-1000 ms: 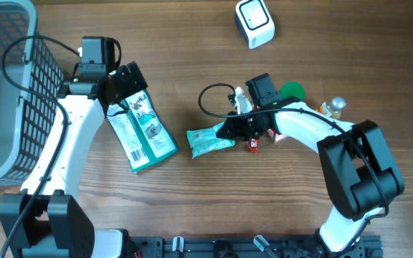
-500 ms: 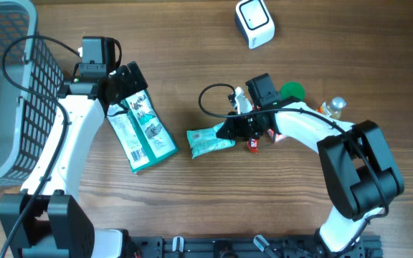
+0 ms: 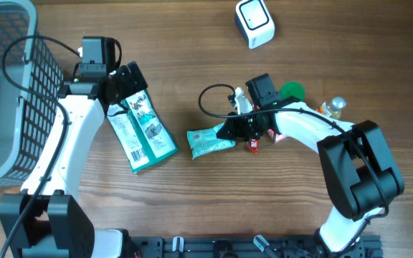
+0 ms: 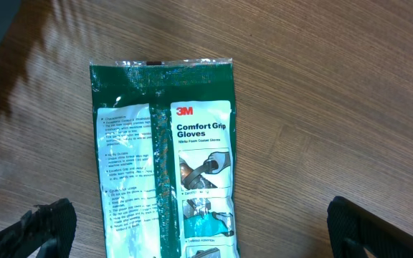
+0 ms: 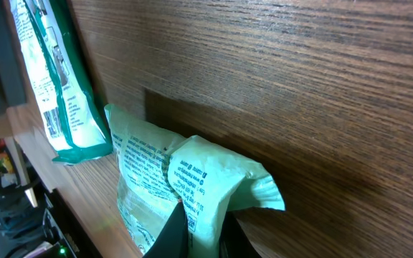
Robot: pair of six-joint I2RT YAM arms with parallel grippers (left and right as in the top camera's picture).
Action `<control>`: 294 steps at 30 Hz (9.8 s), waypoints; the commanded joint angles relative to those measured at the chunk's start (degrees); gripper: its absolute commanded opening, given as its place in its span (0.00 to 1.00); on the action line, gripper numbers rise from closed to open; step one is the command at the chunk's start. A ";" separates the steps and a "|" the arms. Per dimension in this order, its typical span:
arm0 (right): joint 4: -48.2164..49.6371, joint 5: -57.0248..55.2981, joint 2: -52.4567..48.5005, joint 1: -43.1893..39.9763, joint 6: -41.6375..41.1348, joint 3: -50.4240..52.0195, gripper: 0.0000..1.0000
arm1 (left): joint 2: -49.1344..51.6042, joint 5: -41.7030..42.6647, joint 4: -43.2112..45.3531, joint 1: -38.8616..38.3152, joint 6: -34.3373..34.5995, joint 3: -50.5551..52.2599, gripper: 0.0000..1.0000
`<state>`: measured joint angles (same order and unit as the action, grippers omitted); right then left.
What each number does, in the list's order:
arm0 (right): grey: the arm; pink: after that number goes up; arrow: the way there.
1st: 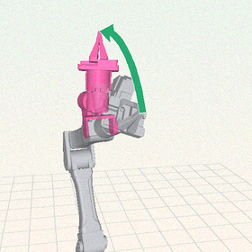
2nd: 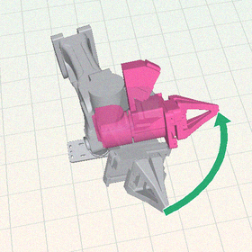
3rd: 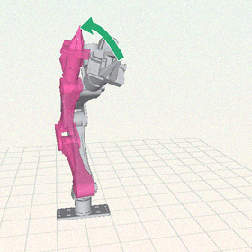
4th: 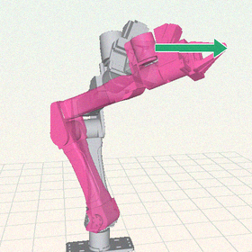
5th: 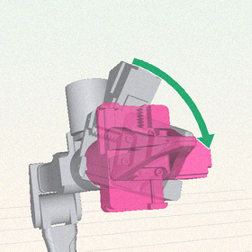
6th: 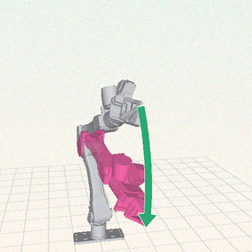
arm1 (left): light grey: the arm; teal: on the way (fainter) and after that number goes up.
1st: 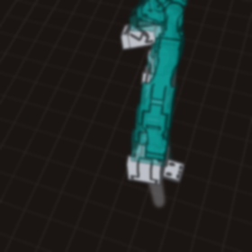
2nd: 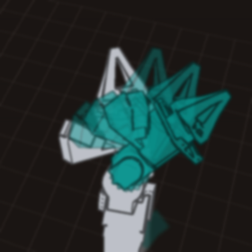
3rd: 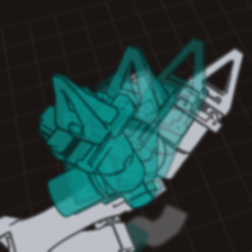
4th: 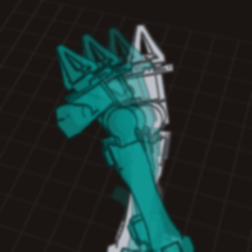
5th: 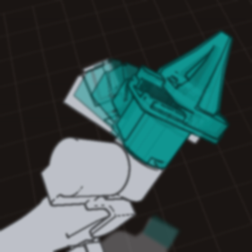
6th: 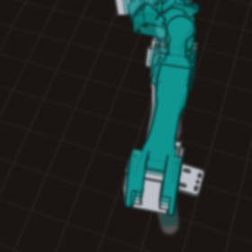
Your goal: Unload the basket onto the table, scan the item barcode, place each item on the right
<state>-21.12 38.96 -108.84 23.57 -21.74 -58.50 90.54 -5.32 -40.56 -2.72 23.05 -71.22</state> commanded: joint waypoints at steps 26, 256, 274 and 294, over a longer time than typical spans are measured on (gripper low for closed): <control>-14.32 16.61 33.51 0.02 14.08 0.66 0.04 | 0.11 -0.98 -0.04 0.11 -0.26 -0.20 1.00; -11.04 -20.52 0.39 16.13 -5.81 -11.13 0.71 | 1.60 3.76 -3.82 0.00 -0.11 5.07 0.04; -11.10 -21.38 0.39 16.13 -5.64 -11.13 0.71 | 4.79 3.74 -0.83 0.00 -0.26 8.76 0.11; -13.07 -21.33 0.39 13.68 -5.25 -11.13 0.71 | 10.43 6.99 8.24 -6.60 0.39 16.70 0.07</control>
<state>-33.85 18.35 -107.70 37.36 -28.14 -70.19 100.16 0.84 -34.02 -7.64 23.05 -57.12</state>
